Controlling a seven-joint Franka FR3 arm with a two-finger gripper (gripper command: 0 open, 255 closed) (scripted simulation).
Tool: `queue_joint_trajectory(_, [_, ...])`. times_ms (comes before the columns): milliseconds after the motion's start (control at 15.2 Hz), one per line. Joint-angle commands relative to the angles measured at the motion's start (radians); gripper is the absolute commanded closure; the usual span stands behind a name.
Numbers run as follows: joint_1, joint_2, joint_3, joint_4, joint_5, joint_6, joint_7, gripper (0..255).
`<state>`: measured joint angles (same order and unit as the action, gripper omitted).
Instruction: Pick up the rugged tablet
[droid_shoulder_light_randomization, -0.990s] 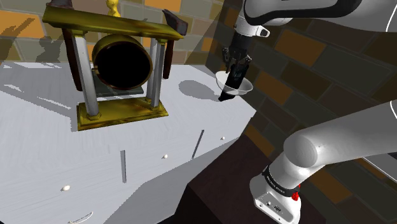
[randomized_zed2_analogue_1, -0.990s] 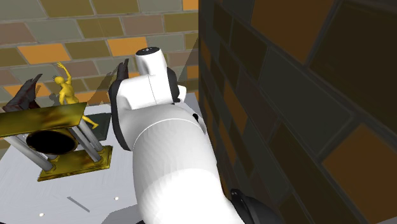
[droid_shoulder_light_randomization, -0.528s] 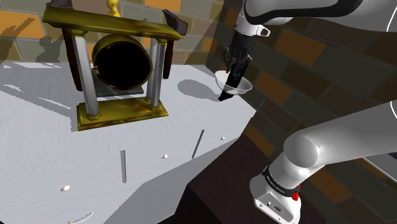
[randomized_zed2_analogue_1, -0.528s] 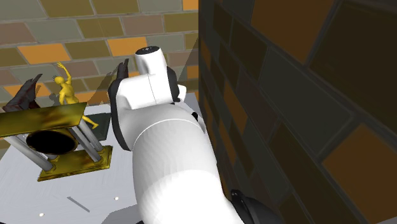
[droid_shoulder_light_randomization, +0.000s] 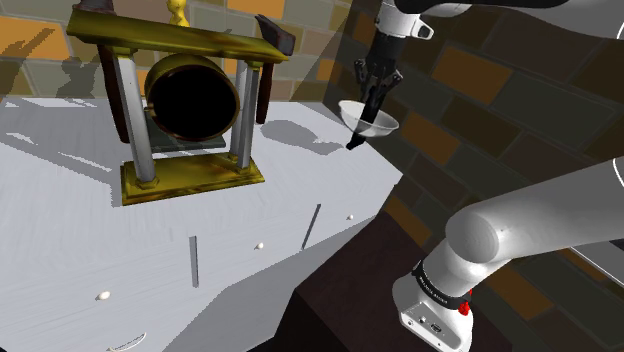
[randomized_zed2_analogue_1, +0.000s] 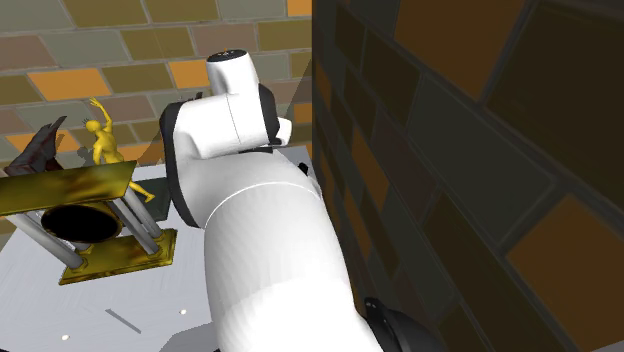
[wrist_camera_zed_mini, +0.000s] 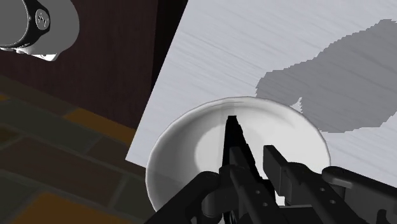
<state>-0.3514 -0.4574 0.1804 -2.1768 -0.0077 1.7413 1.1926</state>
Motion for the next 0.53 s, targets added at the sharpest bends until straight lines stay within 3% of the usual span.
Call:
queue_joint_trajectory(0, [-0.001,0.001,-0.001,0.026,-0.001,-0.025,-0.002,255])
queue_joint_trajectory(462, [-0.003,0.01,-0.003,0.104,-0.003,-0.093,-0.005,255])
